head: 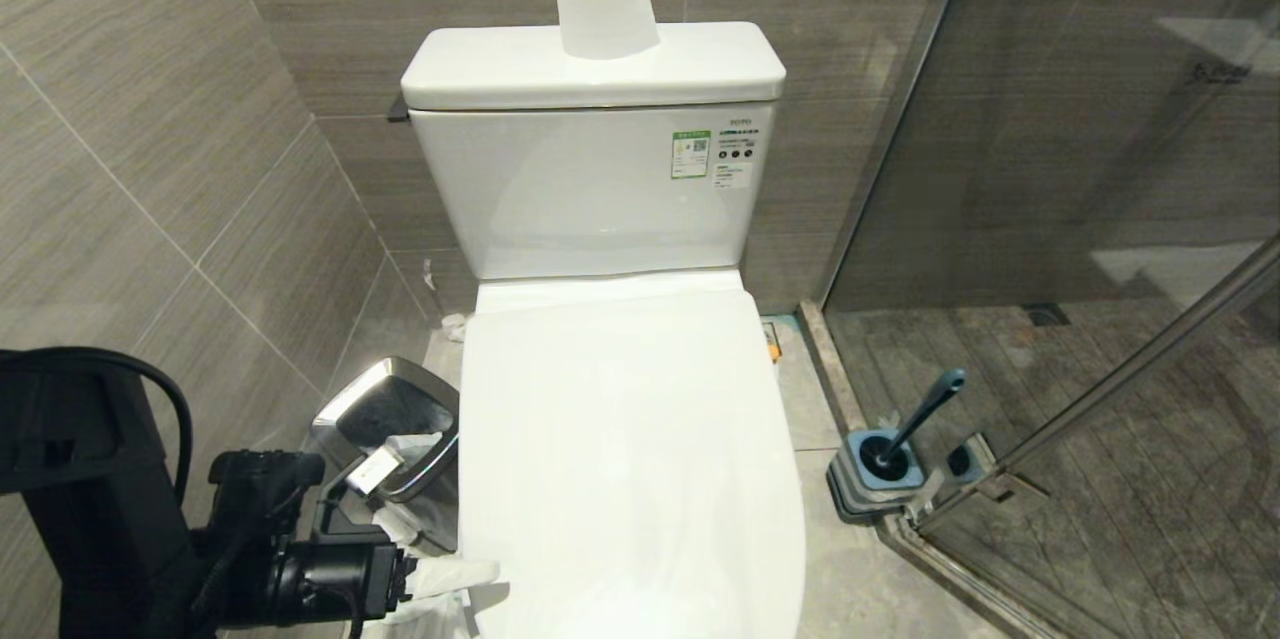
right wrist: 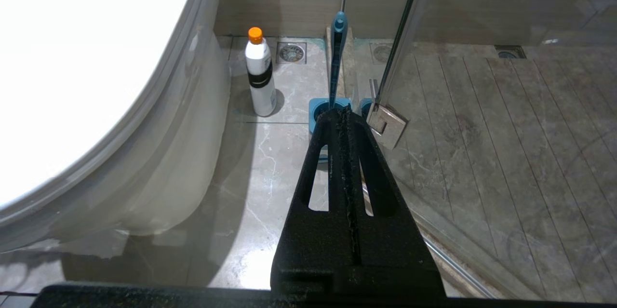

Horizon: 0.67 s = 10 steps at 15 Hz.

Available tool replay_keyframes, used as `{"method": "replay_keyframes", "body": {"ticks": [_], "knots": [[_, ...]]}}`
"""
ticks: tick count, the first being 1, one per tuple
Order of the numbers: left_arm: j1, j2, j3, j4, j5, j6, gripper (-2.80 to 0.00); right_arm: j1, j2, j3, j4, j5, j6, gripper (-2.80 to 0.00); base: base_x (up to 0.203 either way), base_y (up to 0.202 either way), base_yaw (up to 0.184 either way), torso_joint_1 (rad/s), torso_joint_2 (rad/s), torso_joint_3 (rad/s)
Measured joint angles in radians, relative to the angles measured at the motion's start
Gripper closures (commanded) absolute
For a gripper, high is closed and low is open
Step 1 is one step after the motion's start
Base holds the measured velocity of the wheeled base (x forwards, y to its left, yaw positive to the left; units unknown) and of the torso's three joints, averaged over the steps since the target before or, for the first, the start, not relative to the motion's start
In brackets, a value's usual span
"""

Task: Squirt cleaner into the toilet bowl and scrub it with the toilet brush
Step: Use the left hand to lift the toilet lid slightly

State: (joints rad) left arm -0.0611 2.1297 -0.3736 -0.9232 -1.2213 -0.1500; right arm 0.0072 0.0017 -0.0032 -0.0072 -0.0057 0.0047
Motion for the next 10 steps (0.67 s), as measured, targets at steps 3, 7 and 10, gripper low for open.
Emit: {"method": "replay_keyframes", "body": {"ticks": [3, 7, 10], "knots": [[0.009, -0.021, -0.001, -0.001, -0.024, -0.015, -2.80, 0.000, 0.000, 0.000, 0.000, 0.000, 0.000, 0.00, 0.000, 0.000, 0.000, 0.000, 0.00, 0.000], [0.012, -0.073, -0.024, 0.003, -0.030, -0.115, -2.80, 0.000, 0.000, 0.000, 0.000, 0.000, 0.000, 0.00, 0.000, 0.000, 0.000, 0.000, 0.00, 0.000], [0.010, -0.133, -0.034, -0.016, -0.035, -0.188, -2.80, 0.001, 0.000, 0.000, 0.000, 0.000, 0.000, 0.00, 0.000, 0.000, 0.000, 0.000, 0.00, 0.000]]}}
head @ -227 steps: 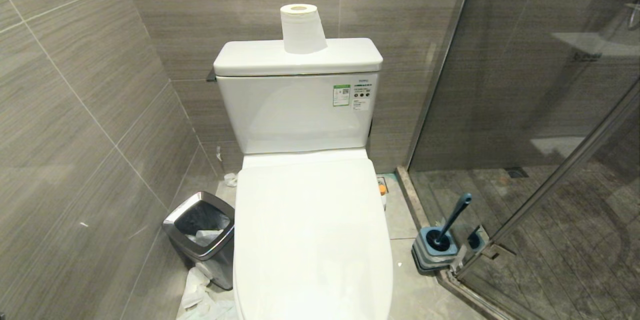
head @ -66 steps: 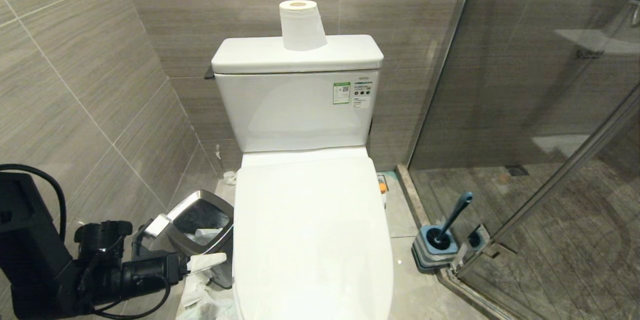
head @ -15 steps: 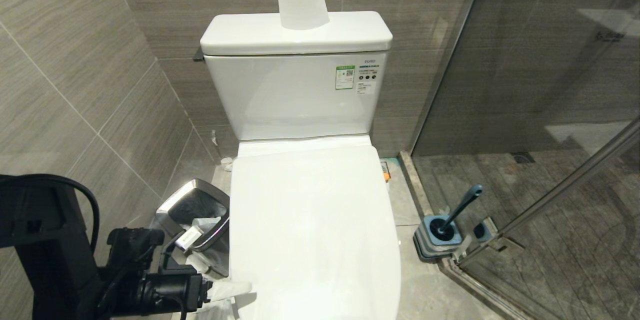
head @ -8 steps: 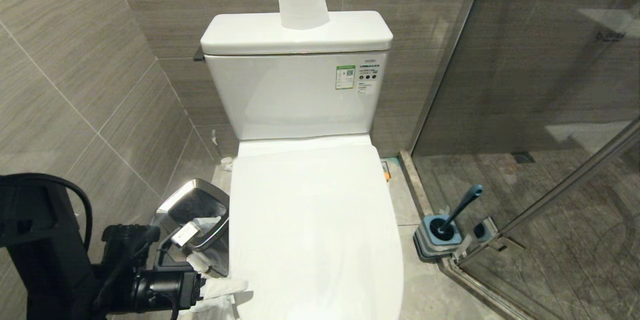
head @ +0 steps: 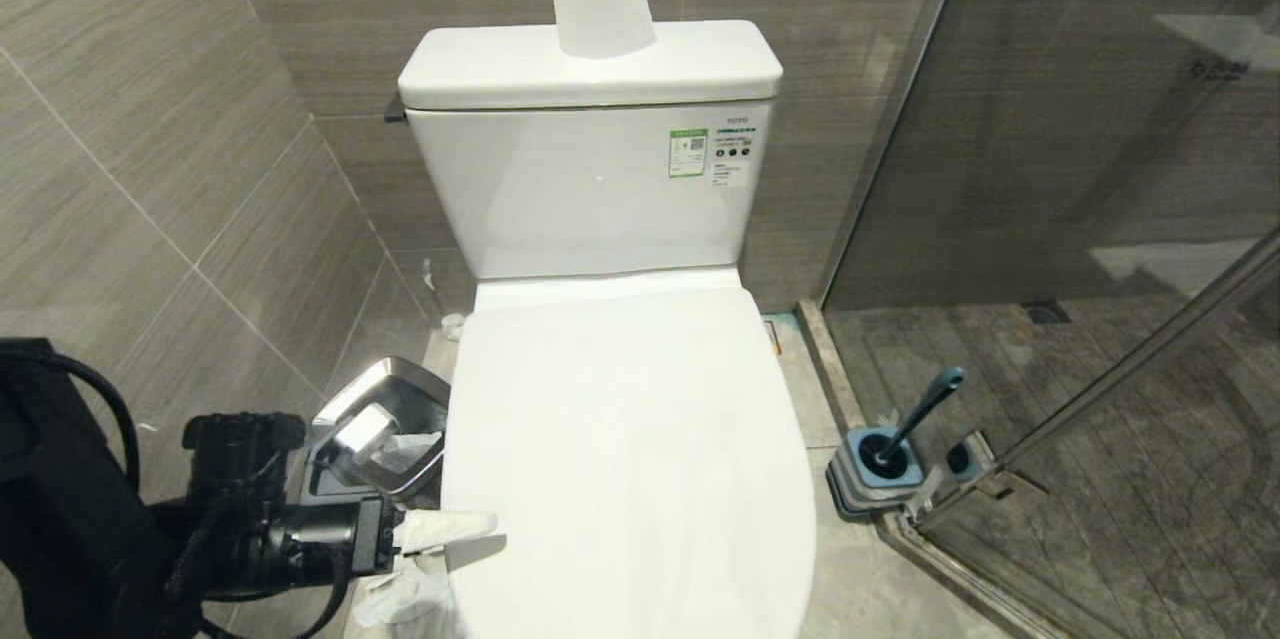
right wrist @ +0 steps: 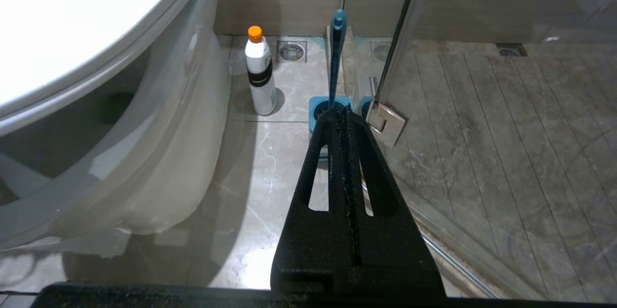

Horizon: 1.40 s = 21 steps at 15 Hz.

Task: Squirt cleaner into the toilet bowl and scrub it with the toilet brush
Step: Use the left hand to lift the toilet lid slightly

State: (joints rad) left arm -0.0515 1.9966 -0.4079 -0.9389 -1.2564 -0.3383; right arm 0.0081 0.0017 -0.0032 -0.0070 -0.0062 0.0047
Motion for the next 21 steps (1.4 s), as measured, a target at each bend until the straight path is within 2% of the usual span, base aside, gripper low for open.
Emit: {"method": "replay_keyframes", "body": {"ticks": [5, 10, 12, 16, 19, 21], "knots": [[0.000, -0.137, -0.004, 0.006, 0.003, -0.202, -2.80, -0.001, 0.000, 0.000, -0.001, 0.000, 0.000, 0.00, 0.000, 0.000, 0.000, 0.000, 0.00, 0.000], [-0.002, -0.246, 0.022, 0.018, 0.004, -0.228, -2.80, -0.001, 0.000, 0.000, 0.000, 0.000, 0.000, 0.00, 0.000, 0.000, 0.000, 0.000, 0.00, 0.000], [-0.001, -0.286, 0.028, 0.017, 0.004, -0.264, -2.80, -0.001, 0.000, 0.000, 0.000, 0.001, 0.000, 0.00, 0.000, 0.000, 0.000, 0.000, 0.00, 0.000], [-0.003, -0.368, 0.030, 0.016, 0.003, -0.291, -2.80, -0.001, 0.000, 0.000, -0.001, 0.001, 0.000, 0.00, 0.000, 0.000, 0.000, 0.000, 0.00, 0.000], [-0.024, -0.417, 0.028, 0.017, 0.006, -0.332, -2.80, -0.001, 0.000, 0.000, 0.000, 0.000, 0.000, 0.00, 0.000, 0.000, 0.000, 0.000, 0.00, 0.000], [-0.042, -0.442, 0.022, 0.013, 0.007, -0.336, -2.80, -0.001, 0.000, 0.000, 0.000, 0.000, 0.000, 0.00, 0.000, 0.000, 0.000, 0.000, 0.00, 0.000]]}}
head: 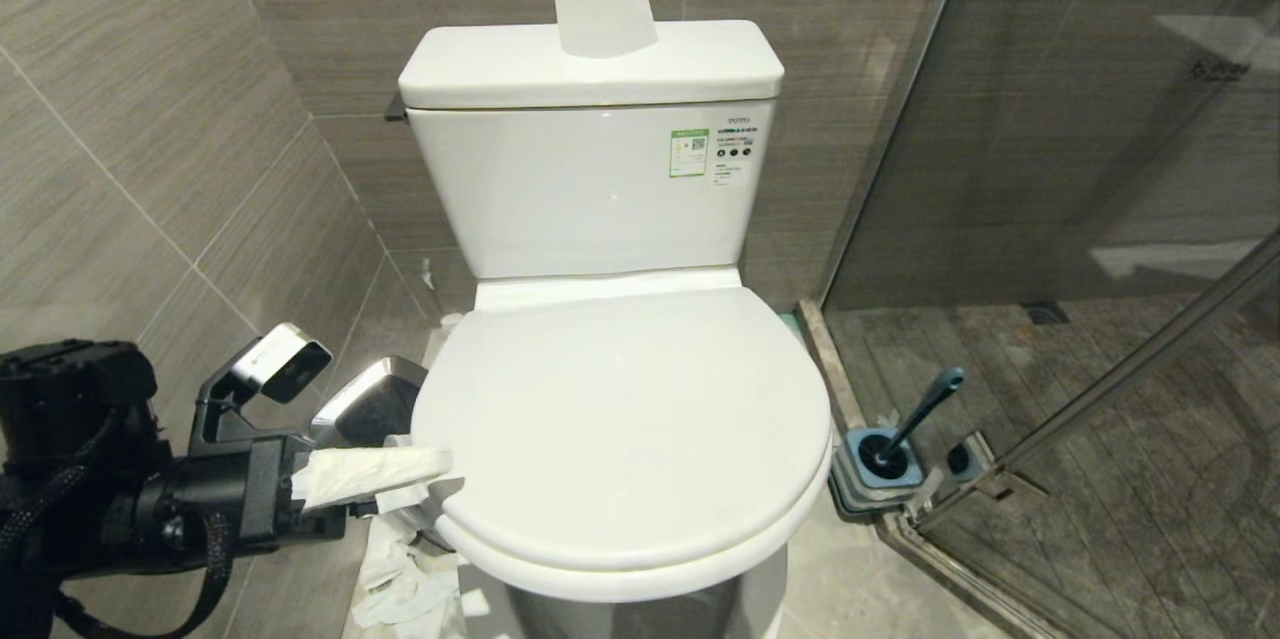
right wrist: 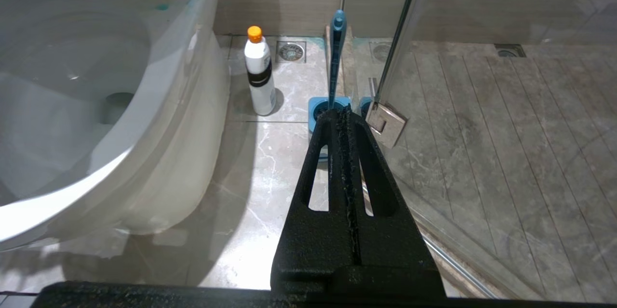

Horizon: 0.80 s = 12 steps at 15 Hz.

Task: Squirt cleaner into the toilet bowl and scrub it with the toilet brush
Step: Use the left hand to lift the toilet lid slightly

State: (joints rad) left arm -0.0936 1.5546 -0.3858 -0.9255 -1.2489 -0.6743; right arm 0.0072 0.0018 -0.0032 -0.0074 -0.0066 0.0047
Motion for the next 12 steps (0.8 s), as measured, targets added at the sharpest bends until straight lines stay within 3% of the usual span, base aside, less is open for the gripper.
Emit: {"method": "replay_keyframes", "body": {"ticks": [8, 12], "knots": [[-0.040, -0.051, -0.035, -0.005, 0.003, -0.007, -2.80, 0.000, 0.000, 0.000, 0.000, 0.000, 0.000, 0.00, 0.000, 0.000, 0.000, 0.000, 0.00, 0.000], [-0.054, -0.098, -0.060, -0.007, 0.007, -0.098, -2.80, 0.000, 0.000, 0.000, 0.000, 0.001, 0.000, 0.00, 0.000, 0.000, 0.000, 0.000, 0.00, 0.000]]}}
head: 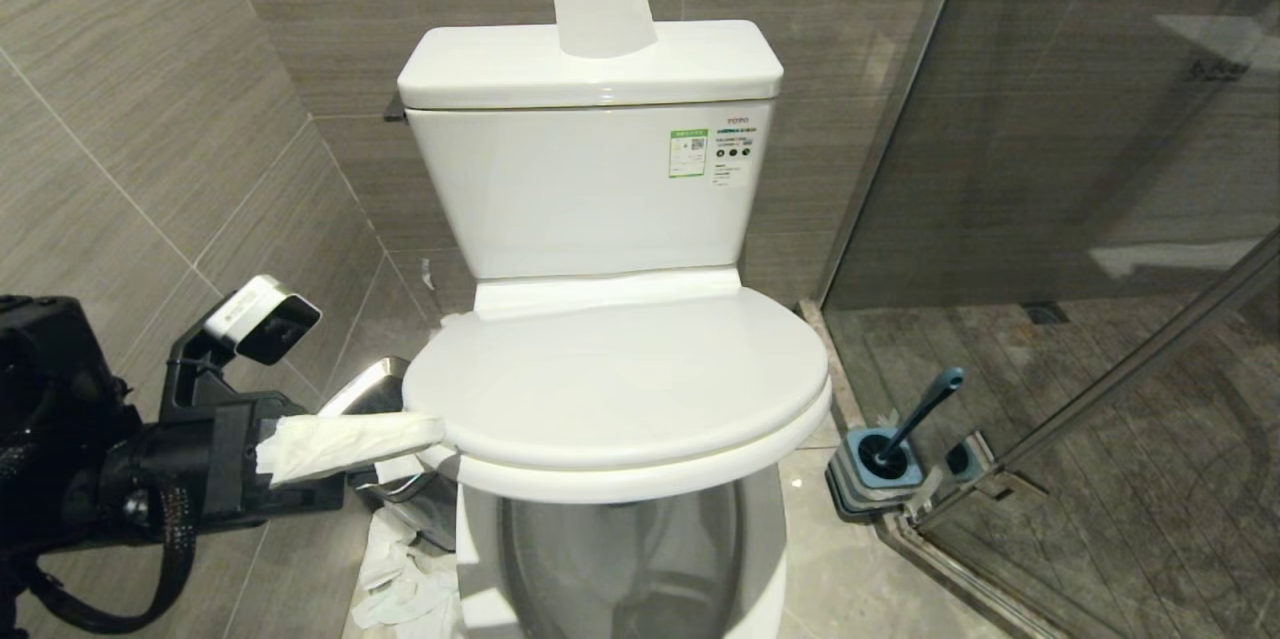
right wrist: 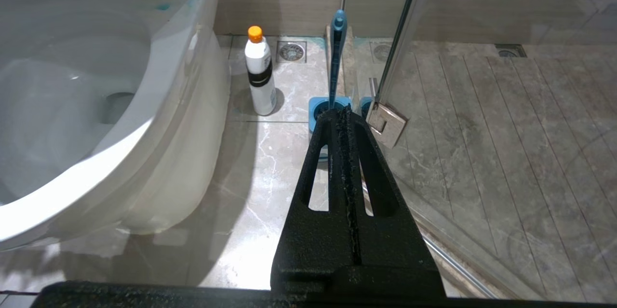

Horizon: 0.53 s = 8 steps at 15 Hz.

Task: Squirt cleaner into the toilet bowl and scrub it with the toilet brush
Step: Use the left hand to lift the toilet lid slightly

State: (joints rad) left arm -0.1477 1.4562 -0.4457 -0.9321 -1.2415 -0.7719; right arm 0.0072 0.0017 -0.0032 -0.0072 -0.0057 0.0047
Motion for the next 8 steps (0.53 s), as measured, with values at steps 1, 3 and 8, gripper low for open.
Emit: {"method": "replay_keyframes", "body": {"ticks": [1, 3, 8], "knots": [[-0.002, -0.009, -0.002, 0.000, -0.003, -0.005, -2.80, 0.000, 0.000, 0.000, 0.000, 0.000, 0.000, 0.00, 0.000, 0.000, 0.000, 0.000, 0.00, 0.000], [-0.004, -0.026, -0.007, -0.001, -0.005, -0.006, -2.80, 0.000, 0.000, 0.000, 0.000, 0.000, 0.000, 0.00, 0.000, 0.000, 0.000, 0.000, 0.00, 0.000], [-0.002, -0.046, -0.042, -0.001, -0.003, -0.010, -2.80, 0.000, 0.000, 0.000, 0.000, 0.000, 0.000, 0.00, 0.000, 0.000, 0.000, 0.000, 0.00, 0.000]]}}
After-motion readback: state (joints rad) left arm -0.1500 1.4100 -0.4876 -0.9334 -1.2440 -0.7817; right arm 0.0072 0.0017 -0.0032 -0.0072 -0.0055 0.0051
